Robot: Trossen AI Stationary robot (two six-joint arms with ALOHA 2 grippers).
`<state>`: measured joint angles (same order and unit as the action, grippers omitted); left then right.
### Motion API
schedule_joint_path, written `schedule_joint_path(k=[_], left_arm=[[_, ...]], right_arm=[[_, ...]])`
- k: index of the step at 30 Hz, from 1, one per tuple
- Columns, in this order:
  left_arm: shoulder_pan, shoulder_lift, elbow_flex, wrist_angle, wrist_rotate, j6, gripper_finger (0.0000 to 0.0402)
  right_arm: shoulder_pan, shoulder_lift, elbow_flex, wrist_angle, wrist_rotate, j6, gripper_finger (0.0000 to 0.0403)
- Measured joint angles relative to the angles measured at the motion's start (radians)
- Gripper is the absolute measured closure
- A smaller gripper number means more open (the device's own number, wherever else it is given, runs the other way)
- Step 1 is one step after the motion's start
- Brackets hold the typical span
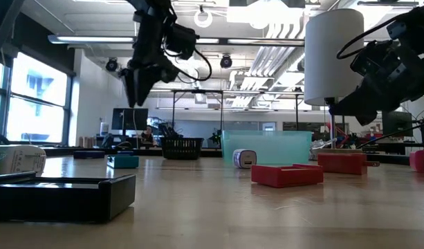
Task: Pick & Place Office items
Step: Put the violet digital timer into the black bin
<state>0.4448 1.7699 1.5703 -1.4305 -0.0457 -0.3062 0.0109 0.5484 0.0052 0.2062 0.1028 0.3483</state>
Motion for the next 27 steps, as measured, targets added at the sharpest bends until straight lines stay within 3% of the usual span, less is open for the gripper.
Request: schedule_joint_path(k=[8, 13, 21, 27], left_arm=[[-0.076, -0.001, -0.053, -0.064, -0.036, 0.018, 0.0193], [-0.09, -0.021, -0.15, -0.084, -0.035, 0.047, 0.0193], [-0.063, -0.24, -0.386, 0.055, 0.002, 0.029, 0.0193], [0.004, -0.417, -0.525, 0.227, 0.015, -0.065, 0.0193]], right_arm=[[0.0, 0.0, 0.0, 0.006, 0.0, 0.025, 0.0401], [0.0, 0.0, 0.0, 0.008, 0.0, 0.024, 0.0401], [0.0, 0.0, 0.0, 0.008, 0.002, 0.018, 0.0401], [0.0, 0.0, 0.0, 0.008, 0.003, -0.012, 0.0401]])
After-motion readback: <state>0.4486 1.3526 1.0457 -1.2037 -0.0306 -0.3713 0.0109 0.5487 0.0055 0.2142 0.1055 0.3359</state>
